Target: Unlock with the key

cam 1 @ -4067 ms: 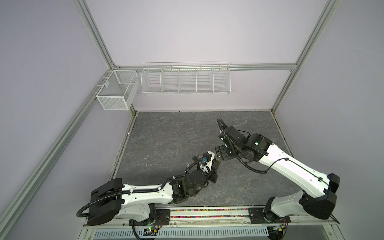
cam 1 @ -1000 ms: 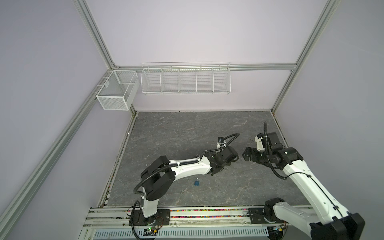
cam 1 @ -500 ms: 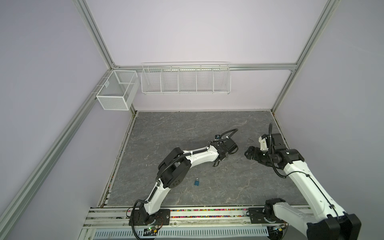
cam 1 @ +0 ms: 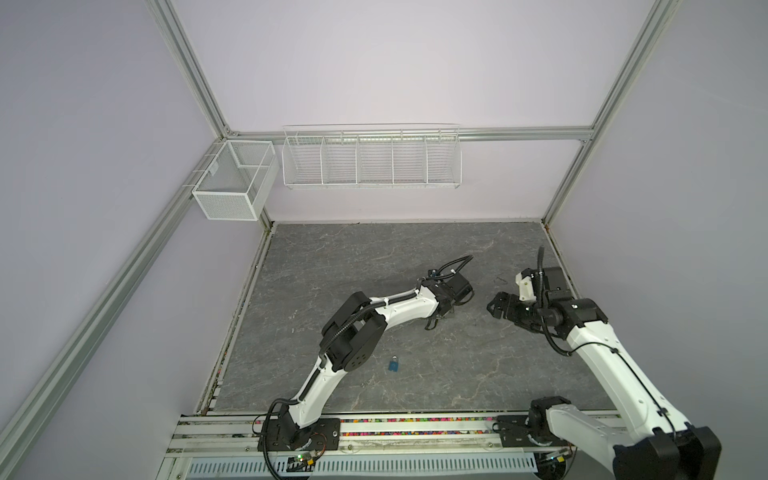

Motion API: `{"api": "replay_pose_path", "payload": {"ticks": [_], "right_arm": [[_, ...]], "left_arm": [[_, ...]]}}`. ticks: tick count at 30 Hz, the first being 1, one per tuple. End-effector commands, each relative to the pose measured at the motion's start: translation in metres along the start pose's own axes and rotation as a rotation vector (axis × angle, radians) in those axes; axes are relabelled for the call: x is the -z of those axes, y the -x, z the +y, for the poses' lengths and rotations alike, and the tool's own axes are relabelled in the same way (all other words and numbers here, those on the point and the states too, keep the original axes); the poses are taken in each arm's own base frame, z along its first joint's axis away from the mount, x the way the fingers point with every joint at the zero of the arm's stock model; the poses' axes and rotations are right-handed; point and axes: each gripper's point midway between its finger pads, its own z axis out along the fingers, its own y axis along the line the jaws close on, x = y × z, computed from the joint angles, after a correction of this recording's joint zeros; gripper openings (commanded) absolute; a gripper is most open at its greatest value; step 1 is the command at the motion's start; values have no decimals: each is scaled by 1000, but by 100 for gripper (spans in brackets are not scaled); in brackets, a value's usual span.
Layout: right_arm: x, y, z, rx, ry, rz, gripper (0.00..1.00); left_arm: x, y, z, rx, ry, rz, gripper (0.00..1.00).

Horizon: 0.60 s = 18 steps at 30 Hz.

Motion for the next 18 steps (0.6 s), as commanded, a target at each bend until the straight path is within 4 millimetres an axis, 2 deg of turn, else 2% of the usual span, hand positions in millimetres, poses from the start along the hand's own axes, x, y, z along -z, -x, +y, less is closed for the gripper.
{"api": "replay_pose_path", "payload": {"ticks": [1, 2, 9, 13, 18], "right_arm": [[-4, -3, -1, 4, 6, 12, 89], [-4, -3, -1, 4, 7, 12, 89], [-3, -4, 1, 6, 18, 11, 89], [-2, -5, 0, 9, 16, 11, 89], [0, -7, 0, 13, 15, 13, 89]], "left_arm": [[-8, -4, 5, 3, 31, 31, 0], [-8, -5, 7, 5, 32, 36, 0], [-13, -6, 14, 25, 31, 83, 18], [-12, -5, 15, 32, 27, 84, 20], [-11, -3, 10, 37, 6, 89, 28]]}}
